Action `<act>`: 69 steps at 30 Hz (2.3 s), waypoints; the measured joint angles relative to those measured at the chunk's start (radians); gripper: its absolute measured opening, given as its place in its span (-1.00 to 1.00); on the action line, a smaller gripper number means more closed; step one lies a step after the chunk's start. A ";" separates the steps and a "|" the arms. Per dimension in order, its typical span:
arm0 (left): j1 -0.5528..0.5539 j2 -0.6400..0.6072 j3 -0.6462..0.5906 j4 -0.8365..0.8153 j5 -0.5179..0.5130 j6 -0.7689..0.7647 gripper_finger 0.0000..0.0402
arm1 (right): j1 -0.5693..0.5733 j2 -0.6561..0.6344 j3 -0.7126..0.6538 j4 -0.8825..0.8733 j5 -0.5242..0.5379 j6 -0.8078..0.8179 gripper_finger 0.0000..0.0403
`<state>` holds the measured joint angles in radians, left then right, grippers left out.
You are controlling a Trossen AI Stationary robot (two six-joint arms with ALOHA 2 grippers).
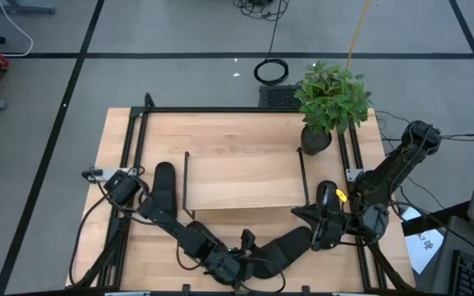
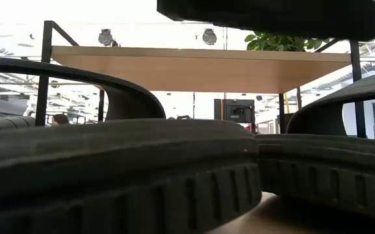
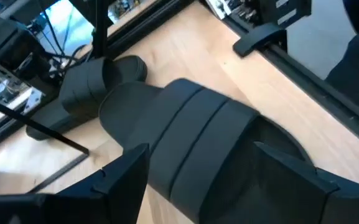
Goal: Pick and place slides into the shelf
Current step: Put the bottom left black slide on the shelf
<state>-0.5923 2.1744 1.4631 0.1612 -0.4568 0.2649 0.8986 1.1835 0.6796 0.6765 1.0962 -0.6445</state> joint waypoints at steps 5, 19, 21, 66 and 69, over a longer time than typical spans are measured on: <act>0.003 0.050 0.000 0.020 -0.042 0.114 0.42 | 0.000 0.000 0.000 -0.001 0.000 0.004 -1.00; 0.034 0.065 0.000 0.106 -0.034 0.219 0.42 | 0.000 0.000 0.000 -0.015 0.000 0.048 -1.00; 0.040 0.065 0.000 0.103 -0.031 0.229 0.42 | 0.000 0.000 0.000 -0.016 0.000 0.051 -1.00; -0.118 -0.005 0.245 -0.166 -0.483 0.354 -0.99 | 0.012 0.000 0.001 -0.038 0.001 0.057 -1.00; -0.147 -0.014 0.308 -0.295 -0.662 0.298 -0.99 | 0.030 0.000 0.001 -0.022 0.010 0.037 -1.00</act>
<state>-0.7396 2.1605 1.7708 -0.1333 -1.1190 0.5628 0.9290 1.1836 0.6804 0.6545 1.1058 -0.6075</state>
